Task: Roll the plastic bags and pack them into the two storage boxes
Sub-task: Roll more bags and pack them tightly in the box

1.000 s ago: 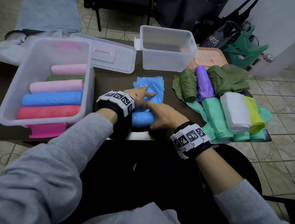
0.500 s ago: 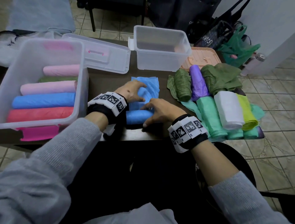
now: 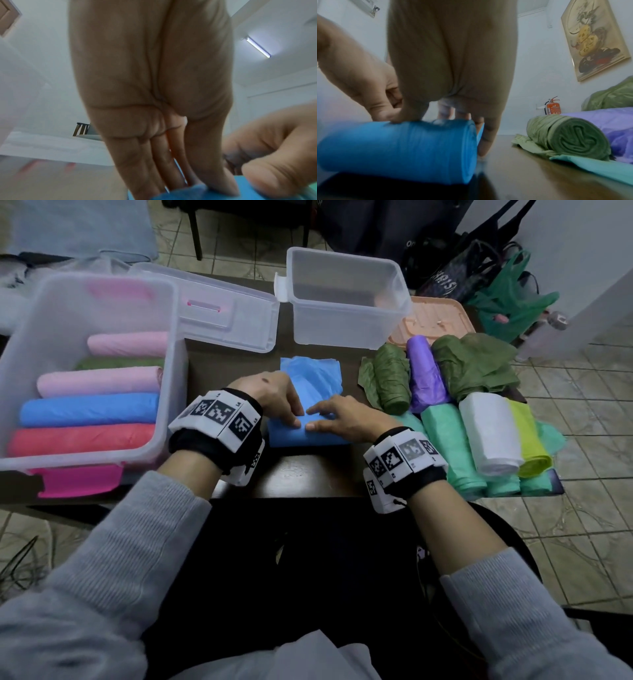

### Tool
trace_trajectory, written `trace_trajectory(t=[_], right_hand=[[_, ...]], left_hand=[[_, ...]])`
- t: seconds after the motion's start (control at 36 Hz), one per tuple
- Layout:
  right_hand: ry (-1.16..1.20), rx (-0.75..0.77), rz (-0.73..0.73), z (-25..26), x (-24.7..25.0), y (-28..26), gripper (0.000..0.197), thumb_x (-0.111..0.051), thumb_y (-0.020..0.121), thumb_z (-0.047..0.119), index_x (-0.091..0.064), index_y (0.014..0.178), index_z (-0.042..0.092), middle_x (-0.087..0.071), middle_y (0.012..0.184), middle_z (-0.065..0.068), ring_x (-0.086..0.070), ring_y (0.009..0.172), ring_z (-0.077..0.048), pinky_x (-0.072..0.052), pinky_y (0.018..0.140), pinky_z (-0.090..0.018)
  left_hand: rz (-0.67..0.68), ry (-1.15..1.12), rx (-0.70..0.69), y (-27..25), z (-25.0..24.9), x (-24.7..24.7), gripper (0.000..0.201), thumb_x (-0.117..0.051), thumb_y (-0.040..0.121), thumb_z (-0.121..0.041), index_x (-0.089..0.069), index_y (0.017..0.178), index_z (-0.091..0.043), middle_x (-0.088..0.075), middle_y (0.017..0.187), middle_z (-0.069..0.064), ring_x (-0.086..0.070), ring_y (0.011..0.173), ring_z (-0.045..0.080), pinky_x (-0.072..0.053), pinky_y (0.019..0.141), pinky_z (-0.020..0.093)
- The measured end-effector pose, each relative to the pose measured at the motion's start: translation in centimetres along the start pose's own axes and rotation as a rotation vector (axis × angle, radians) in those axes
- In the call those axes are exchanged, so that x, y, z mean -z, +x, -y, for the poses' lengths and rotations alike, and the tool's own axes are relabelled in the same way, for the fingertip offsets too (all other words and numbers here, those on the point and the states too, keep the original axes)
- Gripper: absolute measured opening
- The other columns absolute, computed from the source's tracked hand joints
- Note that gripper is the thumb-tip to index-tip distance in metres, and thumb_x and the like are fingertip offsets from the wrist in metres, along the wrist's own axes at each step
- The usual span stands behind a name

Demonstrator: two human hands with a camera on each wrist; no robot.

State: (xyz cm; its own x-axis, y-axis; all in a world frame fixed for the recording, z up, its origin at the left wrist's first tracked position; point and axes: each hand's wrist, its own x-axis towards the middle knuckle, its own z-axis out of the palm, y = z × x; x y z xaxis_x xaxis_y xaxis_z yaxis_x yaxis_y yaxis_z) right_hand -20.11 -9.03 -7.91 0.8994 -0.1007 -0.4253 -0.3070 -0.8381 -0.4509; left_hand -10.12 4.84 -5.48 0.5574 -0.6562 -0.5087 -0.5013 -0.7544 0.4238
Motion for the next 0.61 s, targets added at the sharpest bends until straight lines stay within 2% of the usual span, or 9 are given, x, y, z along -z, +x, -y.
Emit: trace_trajectory(t=[0.06, 0.11, 0.19, 0.28, 0.33, 0.39, 0.5, 0.56, 0.61], right_hand=[[0.065, -0.007, -0.08, 0.1, -0.3, 0.0, 0.048, -0.058, 0.09, 0.041, -0.051, 0.13, 0.016, -0.054, 0.127, -0.01, -0.043, 0.122, -0.022, -0.031, 0.09, -0.024], [0.082, -0.024, -0.151, 0.4, -0.8, 0.2, 0.042, -0.058, 0.091, 0.039, -0.053, 0.122, 0.012, -0.056, 0.124, -0.012, -0.045, 0.121, -0.024, -0.034, 0.09, -0.026], [-0.083, -0.032, -0.312, 0.9, -1.5, 0.2, 0.04, -0.056, 0.091, 0.041, -0.055, 0.117, 0.011, -0.052, 0.121, -0.01, -0.04, 0.119, -0.026, -0.034, 0.094, -0.034], [-0.269, 0.007, -0.465, 1.7, -2.2, -0.4, 0.03, -0.052, 0.094, 0.035, -0.055, 0.112, 0.011, -0.051, 0.115, -0.008, -0.042, 0.111, -0.026, -0.036, 0.083, -0.034], [-0.282, 0.059, -0.483, 1.8, -2.8, -0.8, 0.02, -0.044, 0.098, 0.021, -0.055, 0.109, 0.008, -0.052, 0.11, -0.01, -0.045, 0.107, -0.028, -0.04, 0.081, -0.037], [-0.268, 0.079, -0.479, 1.9, -3.3, -1.2, 0.023, -0.038, 0.099, 0.015, -0.055, 0.11, 0.005, -0.051, 0.111, -0.013, -0.045, 0.107, -0.03, -0.042, 0.084, -0.041], [-0.313, 0.098, -0.416, 1.6, -4.1, -1.8, 0.034, -0.048, 0.094, 0.015, -0.047, 0.126, 0.003, -0.046, 0.126, -0.013, -0.041, 0.116, -0.029, -0.034, 0.099, -0.036], [-0.336, 0.098, -0.407, 1.5, -4.3, -1.8, 0.04, -0.049, 0.091, 0.007, -0.043, 0.131, 0.003, -0.044, 0.13, -0.012, -0.04, 0.12, -0.029, -0.032, 0.101, -0.033], [-0.379, 0.082, -0.406, 1.5, -4.4, -1.6, 0.044, -0.044, 0.09, 0.0, -0.039, 0.134, 0.003, -0.042, 0.132, -0.013, -0.039, 0.123, -0.03, -0.028, 0.104, -0.034]], left_hand=[[0.0, 0.005, -0.012, 0.2, 0.2, -0.2, 0.032, -0.066, 0.086, -0.027, -0.066, 0.118, -0.024, -0.064, 0.118, -0.005, -0.056, 0.111, 0.015, -0.041, 0.102, 0.034], [0.008, 0.005, -0.02, 0.5, 0.3, -0.4, 0.031, -0.058, 0.091, -0.025, -0.063, 0.122, -0.023, -0.062, 0.124, -0.001, -0.055, 0.114, 0.017, -0.04, 0.102, 0.034], [0.017, -0.006, -0.018, 0.8, 0.4, -0.6, 0.032, -0.051, 0.095, -0.024, -0.062, 0.125, -0.022, -0.06, 0.127, 0.001, -0.054, 0.116, 0.019, -0.039, 0.104, 0.035], [0.013, -0.009, -0.019, 1.0, 0.5, -0.7, 0.032, -0.047, 0.096, -0.023, -0.061, 0.125, -0.02, -0.058, 0.13, 0.001, -0.052, 0.118, 0.019, -0.039, 0.104, 0.035], [0.007, -0.011, -0.014, 1.1, 0.4, -0.7, 0.032, -0.047, 0.096, -0.022, -0.062, 0.124, -0.018, -0.059, 0.129, 0.0, -0.053, 0.117, 0.019, -0.04, 0.103, 0.033], [0.002, -0.009, -0.01, 1.2, 0.4, -0.7, 0.032, -0.046, 0.096, -0.022, -0.063, 0.122, -0.017, -0.06, 0.128, 0.001, -0.054, 0.115, 0.02, -0.041, 0.1, 0.033], [-0.03, -0.026, 0.0, 1.5, 0.4, -0.8, 0.031, -0.047, 0.095, -0.024, -0.065, 0.119, -0.019, -0.06, 0.127, 0.003, -0.054, 0.115, 0.022, -0.041, 0.102, 0.035], [-0.105, -0.04, -0.002, 1.7, 0.5, -0.9, 0.03, -0.051, 0.094, -0.024, -0.063, 0.121, -0.02, -0.058, 0.13, 0.003, -0.053, 0.119, 0.022, -0.039, 0.103, 0.031], [-0.231, -0.075, -0.018, 1.6, 0.6, -0.9, 0.029, -0.059, 0.091, -0.022, -0.064, 0.118, -0.016, -0.06, 0.126, 0.006, -0.055, 0.115, 0.02, -0.039, 0.096, 0.026]])
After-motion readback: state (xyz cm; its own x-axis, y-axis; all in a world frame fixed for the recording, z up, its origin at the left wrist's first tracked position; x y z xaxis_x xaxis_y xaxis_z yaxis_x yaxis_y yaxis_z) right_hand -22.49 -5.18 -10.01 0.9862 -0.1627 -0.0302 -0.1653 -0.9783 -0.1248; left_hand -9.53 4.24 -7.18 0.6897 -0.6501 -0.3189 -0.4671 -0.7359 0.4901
